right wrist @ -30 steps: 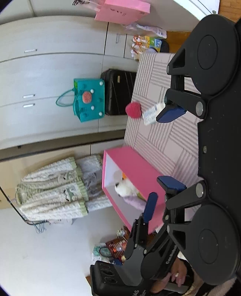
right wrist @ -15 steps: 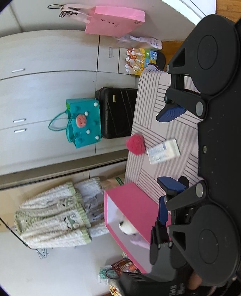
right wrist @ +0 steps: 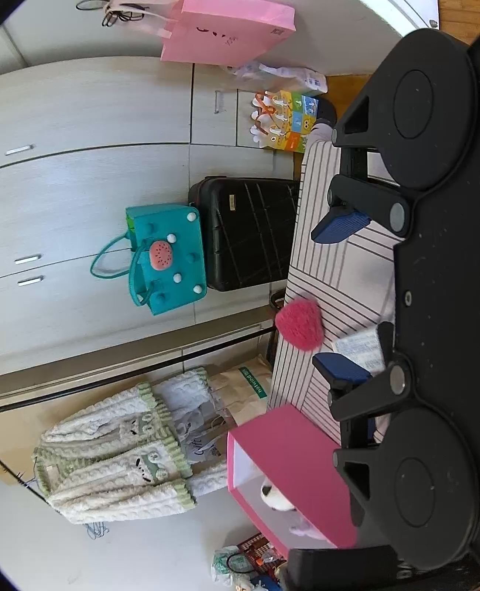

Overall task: Organize soft objects
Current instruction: 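Move left gripper to the white wipes pack while right gripper approaches the pink pom-pom, then close right gripper on the pink pom-pom while left gripper closes on the white wipes pack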

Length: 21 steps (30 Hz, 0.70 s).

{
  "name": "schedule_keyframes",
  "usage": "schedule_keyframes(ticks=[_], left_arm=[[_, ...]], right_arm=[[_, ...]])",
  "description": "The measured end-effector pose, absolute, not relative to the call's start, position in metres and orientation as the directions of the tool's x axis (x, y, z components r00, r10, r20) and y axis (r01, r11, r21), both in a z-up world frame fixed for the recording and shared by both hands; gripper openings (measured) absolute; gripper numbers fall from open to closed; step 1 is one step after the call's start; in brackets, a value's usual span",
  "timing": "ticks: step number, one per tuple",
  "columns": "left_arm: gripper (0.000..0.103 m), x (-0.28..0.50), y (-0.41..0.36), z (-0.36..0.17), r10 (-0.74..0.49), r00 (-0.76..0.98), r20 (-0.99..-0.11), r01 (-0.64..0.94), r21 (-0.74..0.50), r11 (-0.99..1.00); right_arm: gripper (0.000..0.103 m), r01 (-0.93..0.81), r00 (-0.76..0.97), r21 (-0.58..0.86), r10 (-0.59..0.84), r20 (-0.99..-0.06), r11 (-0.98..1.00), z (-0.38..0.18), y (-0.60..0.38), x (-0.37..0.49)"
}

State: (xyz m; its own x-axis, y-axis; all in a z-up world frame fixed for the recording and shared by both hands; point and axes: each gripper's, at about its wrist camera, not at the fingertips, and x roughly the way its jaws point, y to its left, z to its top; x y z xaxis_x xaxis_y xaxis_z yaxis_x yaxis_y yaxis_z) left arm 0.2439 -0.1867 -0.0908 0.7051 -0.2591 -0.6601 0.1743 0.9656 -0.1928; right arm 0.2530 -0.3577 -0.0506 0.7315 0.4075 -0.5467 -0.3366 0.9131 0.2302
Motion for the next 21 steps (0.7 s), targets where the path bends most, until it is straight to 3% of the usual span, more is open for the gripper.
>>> schedule_keyframes(ticks=[11,13,14,21], left_arm=[[0.072,0.249,-0.188,-0.107,-0.196,0.705,-0.681,0.137,-0.141,0.981],[0.056,0.245,-0.181,-0.107,-0.223,0.703,-0.676,0.151,-0.164,0.975],[0.053,0.242,-0.178,-0.107,-0.241,0.701,-0.671,0.164,-0.177,0.97],[0.046,0.242,-0.168,-0.107,-0.284,0.692,-0.664,0.185,-0.218,0.958]], right_arm=[[0.07,-0.449,0.628,0.271,0.517,-0.582,0.851,-0.077,-0.328,0.318],[0.07,-0.474,0.607,0.268,0.532,-0.59,0.839,-0.083,-0.318,0.327],[0.07,-0.487,0.598,0.267,0.541,-0.592,0.831,-0.087,-0.314,0.332],[0.07,-0.547,0.579,0.159,0.509,-0.637,0.822,-0.104,-0.283,0.351]])
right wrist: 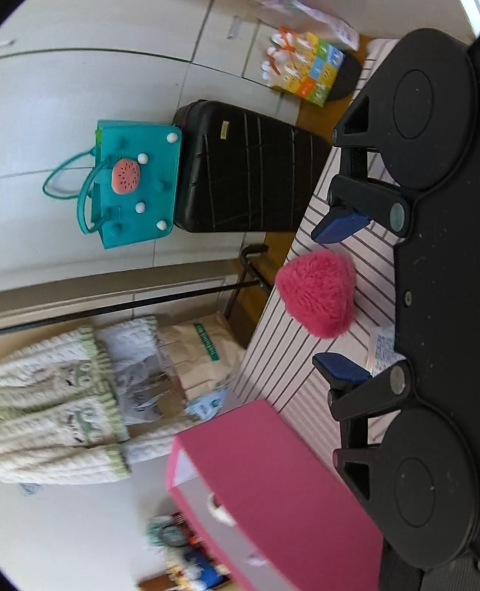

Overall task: Organize soft objects
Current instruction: 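Close right gripper on the pink pom-pom while left gripper closes on the white wipes pack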

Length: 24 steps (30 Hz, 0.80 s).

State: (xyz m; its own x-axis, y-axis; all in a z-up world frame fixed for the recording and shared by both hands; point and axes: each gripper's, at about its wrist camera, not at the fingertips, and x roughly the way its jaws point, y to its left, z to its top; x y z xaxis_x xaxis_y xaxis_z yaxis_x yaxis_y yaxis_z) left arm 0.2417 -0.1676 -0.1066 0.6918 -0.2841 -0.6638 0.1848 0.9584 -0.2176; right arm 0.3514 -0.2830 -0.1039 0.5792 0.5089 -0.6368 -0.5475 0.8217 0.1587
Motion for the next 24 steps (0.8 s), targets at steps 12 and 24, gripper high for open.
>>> schedule_keyframes(ticks=[12,24], left_arm=[[0.043,0.243,-0.16,-0.107,-0.314,0.681,-0.662,0.214,-0.231,0.949],[0.041,0.239,-0.151,-0.098,-0.317,0.684,-0.657,0.218,-0.23,0.948]], right_arm=[[0.07,-0.521,0.608,0.086,0.441,-0.661,0.849,-0.121,-0.267,0.365],[0.051,-0.422,0.625,0.135,0.395,-0.673,0.897,-0.103,-0.284,0.325]])
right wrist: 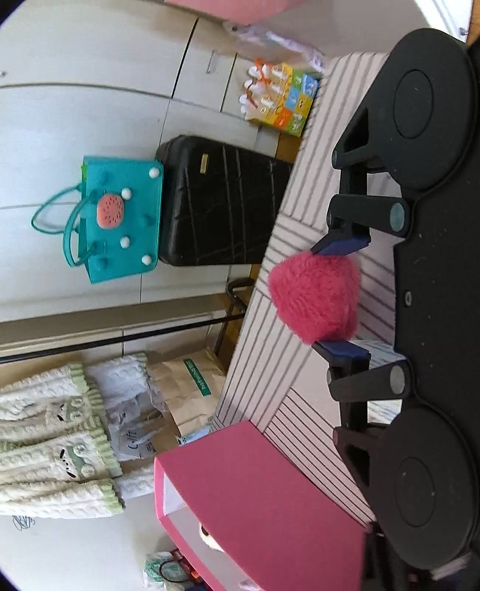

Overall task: Organize soft objects
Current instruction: 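Close right gripper on the pink pom-pom while left gripper closes on the white wipes pack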

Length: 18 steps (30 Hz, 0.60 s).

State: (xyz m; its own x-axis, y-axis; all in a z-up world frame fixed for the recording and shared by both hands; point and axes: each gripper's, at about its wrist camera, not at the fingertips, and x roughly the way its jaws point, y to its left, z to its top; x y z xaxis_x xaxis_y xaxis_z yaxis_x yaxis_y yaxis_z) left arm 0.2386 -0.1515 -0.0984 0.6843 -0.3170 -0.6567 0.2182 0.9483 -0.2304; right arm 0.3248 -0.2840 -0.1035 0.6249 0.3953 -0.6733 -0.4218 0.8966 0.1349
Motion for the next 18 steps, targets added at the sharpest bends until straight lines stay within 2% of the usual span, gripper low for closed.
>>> schedule_keyframes(ticks=[18], left_arm=[[0.039,0.204,-0.121,-0.084,-0.41,0.638,-0.652,0.257,-0.323,0.911]], right_arm=[[0.051,-0.342,0.662,0.16,0.358,-0.658,0.926,-0.075,-0.293,0.242]])
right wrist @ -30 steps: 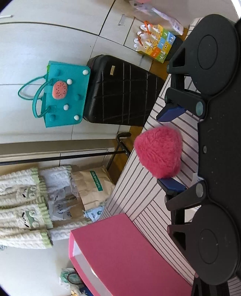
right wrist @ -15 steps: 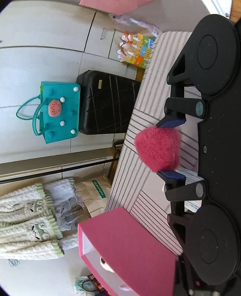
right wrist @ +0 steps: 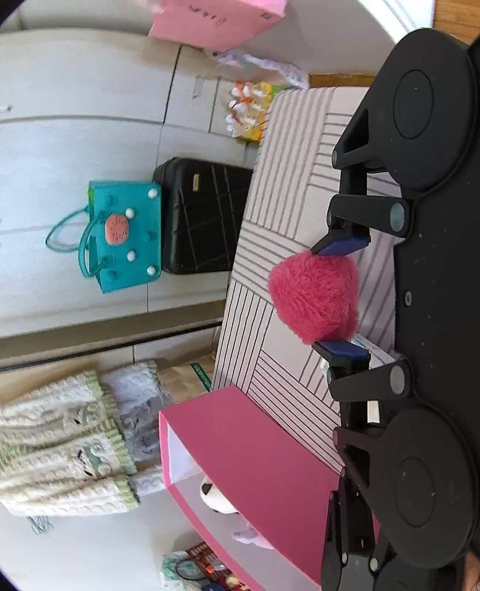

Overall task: Organize soft objects
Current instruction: 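Close right gripper on the pink pom-pom while left gripper closes on the white wipes pack, then carry the pom-pom in the right gripper and wipes pack in the left gripper over the box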

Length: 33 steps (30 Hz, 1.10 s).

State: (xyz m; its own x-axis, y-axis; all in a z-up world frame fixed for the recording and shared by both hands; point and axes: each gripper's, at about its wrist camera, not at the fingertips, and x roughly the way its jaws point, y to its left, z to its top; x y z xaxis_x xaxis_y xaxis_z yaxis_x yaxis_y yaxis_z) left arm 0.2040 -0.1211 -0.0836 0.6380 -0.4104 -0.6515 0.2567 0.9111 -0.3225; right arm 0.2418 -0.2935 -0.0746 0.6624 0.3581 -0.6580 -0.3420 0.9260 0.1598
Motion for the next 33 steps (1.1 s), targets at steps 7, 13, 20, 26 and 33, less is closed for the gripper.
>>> schedule_keyframes(ticks=[7,13,20,26,33], left_arm=[[0.039,0.196,-0.113,-0.081,-0.43,0.628,-0.648,0.272,-0.334,0.902],[0.039,0.187,-0.107,-0.076,-0.46,0.608,-0.647,0.302,-0.347,0.888],[0.038,0.179,-0.104,-0.085,-0.461,0.56,-0.689,0.33,-0.325,0.886],[0.04,0.177,-0.11,-0.099,-0.404,0.556,-0.726,0.308,-0.271,0.912],[0.046,0.187,-0.127,-0.099,-0.34,0.601,-0.723,0.303,-0.188,0.934]], right_arm=[[0.051,-0.274,0.651,0.228,0.355,-0.671,0.934,-0.08,-0.306,0.217],[0.051,-0.263,0.626,0.252,0.363,-0.69,0.931,-0.085,-0.313,0.198],[0.051,-0.285,0.614,0.234,0.364,-0.7,0.93,-0.086,-0.311,0.18],[0.052,-0.296,0.612,0.23,0.369,-0.699,0.927,-0.087,-0.311,0.173],[0.052,-0.3,0.621,0.231,0.374,-0.689,0.925,-0.085,-0.314,0.172]])
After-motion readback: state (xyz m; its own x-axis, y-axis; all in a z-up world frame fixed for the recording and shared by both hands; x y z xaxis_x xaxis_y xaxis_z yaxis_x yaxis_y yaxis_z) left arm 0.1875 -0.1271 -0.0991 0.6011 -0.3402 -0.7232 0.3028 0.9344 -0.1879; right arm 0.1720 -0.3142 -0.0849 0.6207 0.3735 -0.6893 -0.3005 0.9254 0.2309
